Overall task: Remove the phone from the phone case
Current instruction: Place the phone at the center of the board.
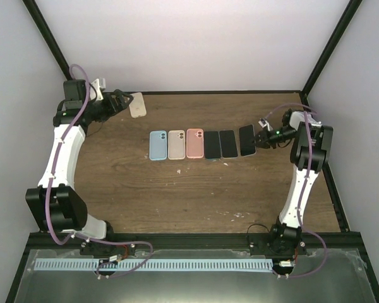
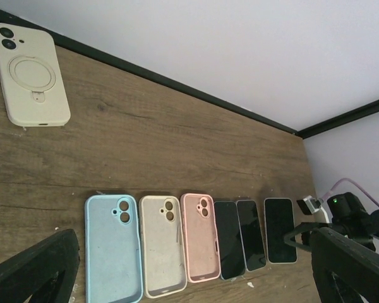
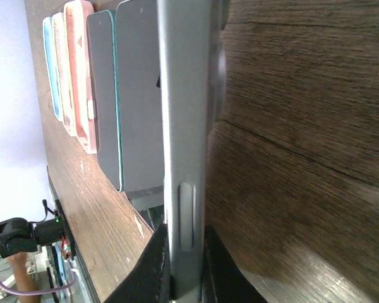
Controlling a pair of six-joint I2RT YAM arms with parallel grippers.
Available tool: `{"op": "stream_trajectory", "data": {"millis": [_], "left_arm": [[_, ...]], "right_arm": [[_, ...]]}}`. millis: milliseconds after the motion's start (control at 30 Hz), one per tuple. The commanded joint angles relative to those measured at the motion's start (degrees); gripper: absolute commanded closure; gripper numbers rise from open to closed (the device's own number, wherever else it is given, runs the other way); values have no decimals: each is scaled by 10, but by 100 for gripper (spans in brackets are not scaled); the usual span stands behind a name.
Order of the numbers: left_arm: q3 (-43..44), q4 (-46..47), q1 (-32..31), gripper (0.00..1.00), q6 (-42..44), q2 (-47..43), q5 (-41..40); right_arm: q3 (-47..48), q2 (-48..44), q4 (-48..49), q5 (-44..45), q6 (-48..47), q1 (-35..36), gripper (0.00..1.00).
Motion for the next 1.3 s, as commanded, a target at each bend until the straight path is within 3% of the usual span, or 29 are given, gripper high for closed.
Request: {"op": "stream_trajectory", "data": {"millis": [0,400,700,833,867,1100,1267], "left_arm": [[-2,13,-4,0,7,-6,-1],[25,0,-6,0,-3,10,-20],[164,-55,-6,0,-52,45,-35],[218,-72,-7,0,-81,60,-34],[228,-78,-7,0,-87,65,-34],[308,-117,-21,0,-117,101,-29],[342,-137,-26,0,-135,114,-31]], "right_arm": [[37,19,-21,-11,-7,-4,97],[24,18,6,11,15,10,71],[-35,-48,64,116,25,39,31],[-32,-57,70,140,31,39,3],[-33,-59,74,147,32,39,0],[-14,-48,50,141,34,52,0],[2,-77,72,183,58,28,0]]}}
